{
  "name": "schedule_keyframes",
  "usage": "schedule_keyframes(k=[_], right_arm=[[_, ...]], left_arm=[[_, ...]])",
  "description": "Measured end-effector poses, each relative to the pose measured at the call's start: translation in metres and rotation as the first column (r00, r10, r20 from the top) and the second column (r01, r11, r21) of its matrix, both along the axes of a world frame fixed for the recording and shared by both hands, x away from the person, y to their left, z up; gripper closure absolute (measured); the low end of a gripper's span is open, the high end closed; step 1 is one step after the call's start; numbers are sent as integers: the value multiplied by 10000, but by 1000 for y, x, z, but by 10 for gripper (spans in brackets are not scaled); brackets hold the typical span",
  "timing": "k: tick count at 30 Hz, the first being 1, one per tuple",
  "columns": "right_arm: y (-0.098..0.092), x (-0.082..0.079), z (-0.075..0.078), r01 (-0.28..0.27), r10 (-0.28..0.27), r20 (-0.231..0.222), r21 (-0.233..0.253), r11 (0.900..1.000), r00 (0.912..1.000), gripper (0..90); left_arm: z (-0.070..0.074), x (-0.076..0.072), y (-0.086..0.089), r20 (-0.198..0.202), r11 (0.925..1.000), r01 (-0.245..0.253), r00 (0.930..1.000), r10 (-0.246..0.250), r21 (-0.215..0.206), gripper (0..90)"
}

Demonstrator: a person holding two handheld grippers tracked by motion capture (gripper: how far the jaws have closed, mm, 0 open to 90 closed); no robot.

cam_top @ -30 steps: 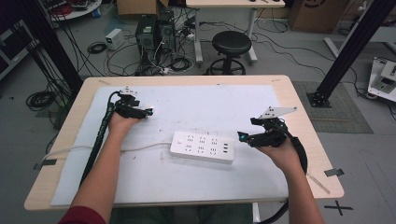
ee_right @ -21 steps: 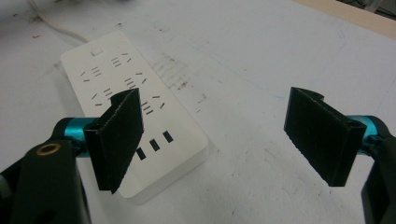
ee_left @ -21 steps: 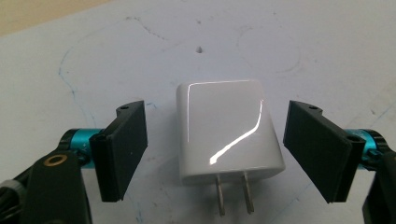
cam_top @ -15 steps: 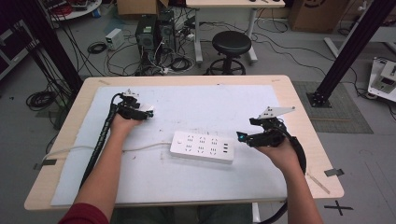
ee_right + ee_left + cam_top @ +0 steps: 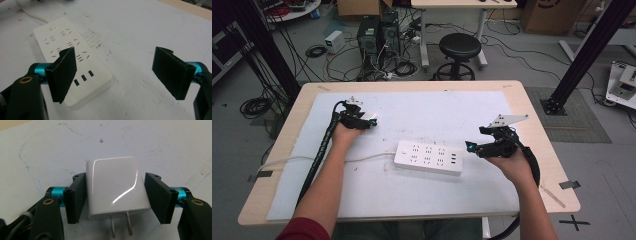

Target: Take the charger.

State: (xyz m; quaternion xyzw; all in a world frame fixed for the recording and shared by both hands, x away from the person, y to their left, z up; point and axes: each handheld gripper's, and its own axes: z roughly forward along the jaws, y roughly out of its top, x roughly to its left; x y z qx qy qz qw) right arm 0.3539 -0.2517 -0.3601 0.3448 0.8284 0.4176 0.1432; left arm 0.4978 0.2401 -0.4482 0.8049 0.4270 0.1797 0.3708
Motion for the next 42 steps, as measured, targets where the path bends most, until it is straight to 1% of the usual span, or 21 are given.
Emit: schedule_keyframes(k=[7, 12, 15, 16, 21, 22, 24, 25, 26, 27, 28, 31, 33, 34, 35, 36, 37, 38, 39, 41, 42], right_arm=[[-1, -1, 0, 33, -33, 13, 8, 10000, 10000, 204], [-2, -1, -1, 16, -16, 37, 68, 10000, 10000, 204], [-3, -2, -2, 49, -49, 13, 67, 10000, 10000, 204], [-3, -2, -2, 33, -33, 28, 79, 10000, 10000, 204], [-3, -1, -2, 58, -58, 46, 107, 9999, 10000, 204], [-3, -1, -2, 58, -58, 46, 107, 9999, 10000, 204], [-1, -1, -1, -30, 30, 31, 96, 9999, 10000, 204], [-1, -1, -1, -30, 30, 31, 96, 9999, 10000, 204], [-1, -3, -1, -105, 105, 68, 111, 9999, 9999, 204], [-1, -3, 0, -130, 128, 109, 132, 9998, 9999, 205], [-1, -3, 0, -130, 128, 109, 132, 9998, 9999, 205], [-1, -8, 4, -208, 203, 215, 249, 9995, 9996, 204], [-1, -9, 5, -239, 232, 257, 260, 9994, 9994, 204], [-1, -9, 5, -239, 232, 257, 260, 9994, 9994, 204], [-1, -9, 5, -239, 232, 257, 260, 9994, 9994, 204], [-2, -12, 10, -342, 329, 353, 362, 9988, 9988, 204], [-2, -12, 11, -372, 358, 387, 371, 9986, 9986, 204], [-2, -12, 11, -372, 358, 387, 371, 9986, 9986, 204], [-3, -12, 12, -414, 399, 389, 391, 9984, 9984, 204], [-3, -12, 12, -434, 418, 403, 407, 9982, 9983, 204], [-3, -12, 12, -457, 439, 391, 458, 9979, 9983, 204]], left_arm=[[0, 0, 0, 38, 9999, 14, 10000, -15, 128, 422], [1, -1, -1, 113, 9997, 93, 9999, -95, 235, 424], [3, -3, -2, 224, 9980, 368, 9990, -380, 521, 425], [5, -4, -2, 240, 9986, 313, 9992, -323, 430, 425], [10, -6, -1, 339, 9979, 432, 9984, -449, 484, 425], [24, -13, 0, 519, 9969, 602, 9967, -629, 506, 425], [33, -19, 0, 624, 9961, 624, 9959, -663, 617, 425], [33, -19, 0, 624, 9961, 624, 9959, -663, 617, 425], [42, -26, -1, 752, 9955, 749, 9940, -791, 574, 425], [42, -26, -1, 752, 9955, 749, 9940, -791, 574, 425], [48, -31, -1, 879, 9946, 864, 9919, -912, 571, 425], [66, -48, -2, 1177, 9941, 1065, 9871, -1082, 203, 425], [66, -48, -2, 1177, 9941, 1065, 9871, -1082, 203, 425], [74, -58, -3, 1315, 9926, 1200, 9838, -1214, 186, 425], [74, -58, -3, 1315, 9926, 1200, 9838, -1214, 186, 425], [85, -73, -5, 1494, 9910, 1334, 9798, -1329, 66, 425], [88, -79, -6, 1562, 9896, 1439, 9775, -1417, -28, 425], [88, -79, -6, 1562, 9896, 1439, 9775, -1417, -28, 425], [95, -91, -5, 1749, 9870, 1600, 9723, -1551, -146, 425], [95, -91, -5, 1749, 9870, 1600, 9723, -1551, -146, 425], [102, -106, -3, 1915, 9843, 1750, 9672, -1671, -248, 425]])
